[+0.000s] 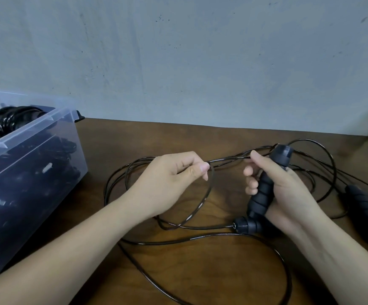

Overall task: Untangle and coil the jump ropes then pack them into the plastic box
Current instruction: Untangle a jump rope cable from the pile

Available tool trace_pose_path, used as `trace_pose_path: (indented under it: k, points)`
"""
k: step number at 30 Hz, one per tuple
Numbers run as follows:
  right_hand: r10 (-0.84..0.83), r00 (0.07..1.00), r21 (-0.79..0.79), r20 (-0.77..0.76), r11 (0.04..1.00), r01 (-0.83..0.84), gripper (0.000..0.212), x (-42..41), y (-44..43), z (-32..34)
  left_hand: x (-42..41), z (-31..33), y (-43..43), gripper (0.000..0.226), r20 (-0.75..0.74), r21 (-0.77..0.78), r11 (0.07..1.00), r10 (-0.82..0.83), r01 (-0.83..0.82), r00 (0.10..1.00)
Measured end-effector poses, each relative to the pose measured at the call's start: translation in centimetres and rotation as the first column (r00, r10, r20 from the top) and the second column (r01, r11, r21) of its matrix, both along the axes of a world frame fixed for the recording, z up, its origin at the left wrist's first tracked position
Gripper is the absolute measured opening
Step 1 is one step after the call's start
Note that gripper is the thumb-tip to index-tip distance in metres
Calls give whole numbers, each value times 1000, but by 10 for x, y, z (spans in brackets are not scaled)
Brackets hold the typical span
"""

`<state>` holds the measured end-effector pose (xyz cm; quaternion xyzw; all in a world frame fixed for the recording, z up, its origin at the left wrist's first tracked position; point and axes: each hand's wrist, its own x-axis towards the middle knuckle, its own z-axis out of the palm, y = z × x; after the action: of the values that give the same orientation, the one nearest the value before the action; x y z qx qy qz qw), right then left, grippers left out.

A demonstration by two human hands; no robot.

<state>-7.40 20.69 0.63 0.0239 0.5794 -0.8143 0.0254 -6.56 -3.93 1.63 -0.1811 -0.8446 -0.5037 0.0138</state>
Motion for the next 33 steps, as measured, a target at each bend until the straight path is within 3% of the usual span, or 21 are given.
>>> trace_pose_path:
  k: [5,10,12,16,19,24,29,33]
  points:
    - [130,990,111,-56,986,-123,23,11,-15,-3,3,-6,6,27,-52,-217,972,-104,90,993]
    - [235,968,191,-84,958,-215,9,17,-19,-6,3,-10,8,26,-59,-200,974,-123,109,991]
    - [223,971,214,-83,956,-201,12,16,-19,-7,3,-9,8,28,-23,-133,982,-141,136,990]
    - [96,994,124,-55,988,-89,10,6,-7,-1,3,-3,3,31,181,220,965,-183,141,966]
    - [48,998,94,-34,995,-45,12,1,1,0,3,2,1,33,190,305,946,-178,115,965]
    - [111,993,98,-26,989,-108,18,6,-4,2,5,2,4,33,98,114,991,-87,76,991]
    - [247,964,187,-93,956,-227,21,19,-18,-3,9,-8,14,28,-7,-163,978,-131,128,991]
    - [261,961,220,-93,946,-236,18,19,-20,-8,9,-13,13,28,-1,-190,974,-129,127,992]
